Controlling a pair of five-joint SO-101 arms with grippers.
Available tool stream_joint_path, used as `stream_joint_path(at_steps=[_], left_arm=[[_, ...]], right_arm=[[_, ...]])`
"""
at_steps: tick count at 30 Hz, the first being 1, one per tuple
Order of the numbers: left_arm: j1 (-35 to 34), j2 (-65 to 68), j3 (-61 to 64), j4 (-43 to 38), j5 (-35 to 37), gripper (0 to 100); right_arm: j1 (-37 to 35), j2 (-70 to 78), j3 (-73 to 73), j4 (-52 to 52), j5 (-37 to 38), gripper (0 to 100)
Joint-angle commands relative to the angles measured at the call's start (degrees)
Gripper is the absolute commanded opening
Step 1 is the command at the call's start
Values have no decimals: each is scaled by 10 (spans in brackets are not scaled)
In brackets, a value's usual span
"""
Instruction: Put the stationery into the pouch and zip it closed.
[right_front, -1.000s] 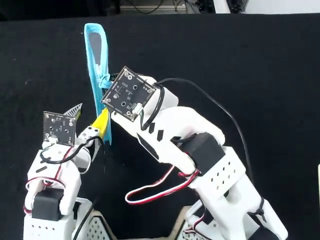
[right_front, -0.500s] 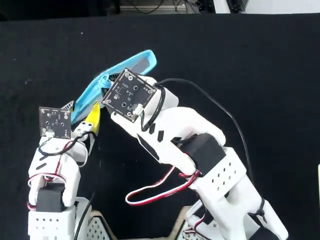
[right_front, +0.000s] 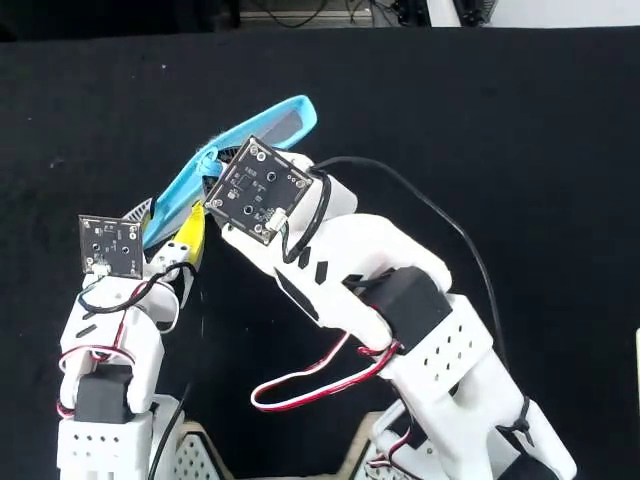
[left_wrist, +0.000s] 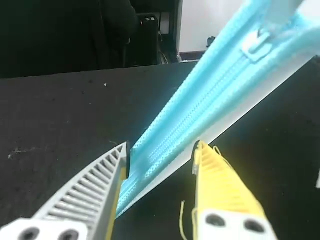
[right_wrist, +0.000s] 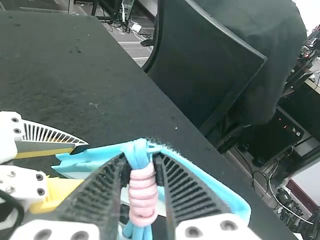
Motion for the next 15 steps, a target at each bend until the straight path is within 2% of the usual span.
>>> stream_joint_path(at_steps=[1,8,15], left_arm=[[17,4,-28,-14,6,213],[86,0,-7,-9,7,205],[90,-1,-5,-9,7,25]], right_arm=[[-6,-4,-19,-18,3,11],[-5,-11,1,-5,3,11],[18,-81,58,38,0,11]])
